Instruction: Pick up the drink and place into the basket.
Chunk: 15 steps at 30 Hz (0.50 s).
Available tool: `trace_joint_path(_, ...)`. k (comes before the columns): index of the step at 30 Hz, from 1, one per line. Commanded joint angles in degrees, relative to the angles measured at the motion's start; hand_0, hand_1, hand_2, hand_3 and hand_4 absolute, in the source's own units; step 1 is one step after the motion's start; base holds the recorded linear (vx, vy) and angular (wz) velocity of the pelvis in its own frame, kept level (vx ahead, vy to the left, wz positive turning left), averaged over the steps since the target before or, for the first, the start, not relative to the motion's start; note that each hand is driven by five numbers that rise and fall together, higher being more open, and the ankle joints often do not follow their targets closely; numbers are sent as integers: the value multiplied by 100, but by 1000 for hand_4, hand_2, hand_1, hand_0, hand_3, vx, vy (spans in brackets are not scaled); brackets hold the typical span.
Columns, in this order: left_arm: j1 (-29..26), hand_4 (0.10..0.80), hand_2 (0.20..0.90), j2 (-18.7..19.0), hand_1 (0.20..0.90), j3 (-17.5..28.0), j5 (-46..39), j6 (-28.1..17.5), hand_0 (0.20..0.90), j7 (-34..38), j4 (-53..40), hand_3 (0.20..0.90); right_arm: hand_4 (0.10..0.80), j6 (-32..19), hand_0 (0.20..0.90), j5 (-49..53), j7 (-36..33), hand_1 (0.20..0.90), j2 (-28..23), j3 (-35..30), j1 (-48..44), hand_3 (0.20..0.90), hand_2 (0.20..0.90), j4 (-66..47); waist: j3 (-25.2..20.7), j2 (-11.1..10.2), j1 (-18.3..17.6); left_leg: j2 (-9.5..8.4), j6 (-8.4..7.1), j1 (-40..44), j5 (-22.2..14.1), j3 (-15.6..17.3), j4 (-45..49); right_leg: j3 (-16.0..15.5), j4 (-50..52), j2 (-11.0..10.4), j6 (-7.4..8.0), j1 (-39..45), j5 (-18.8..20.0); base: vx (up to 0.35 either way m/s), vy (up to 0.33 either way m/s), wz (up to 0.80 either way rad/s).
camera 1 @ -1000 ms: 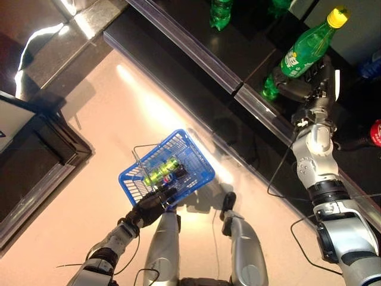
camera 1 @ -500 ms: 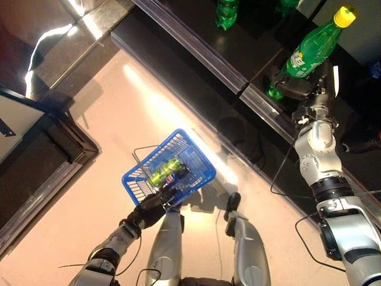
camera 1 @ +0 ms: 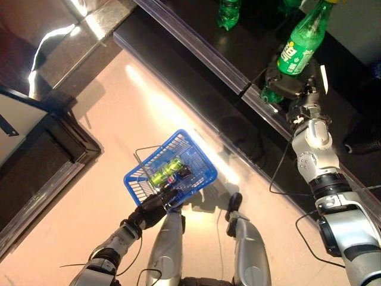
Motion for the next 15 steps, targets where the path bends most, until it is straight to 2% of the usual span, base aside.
trace_joint_path(1, 579, 100, 300, -72, 300, -381, 77, 181, 300, -480, -227, 200, 100, -597, 300, 61, 97, 300, -390, -101, -778, 200, 300, -548, -110, 134, 48, 26, 306, -35, 289, 262, -41, 67, 356, -231, 63, 253, -265, 0, 0, 0)
trace_joint_path(15, 563, 100, 300, -97, 300, -429, 18, 160, 300, -479, -250, 200, 100, -668, 300, 68, 206, 300, -419, -45, -796, 200, 300, -659, -110, 155, 12, 43, 305, -35, 318, 301, -74, 84, 345, -233, 67, 229, -252, 0, 0, 0)
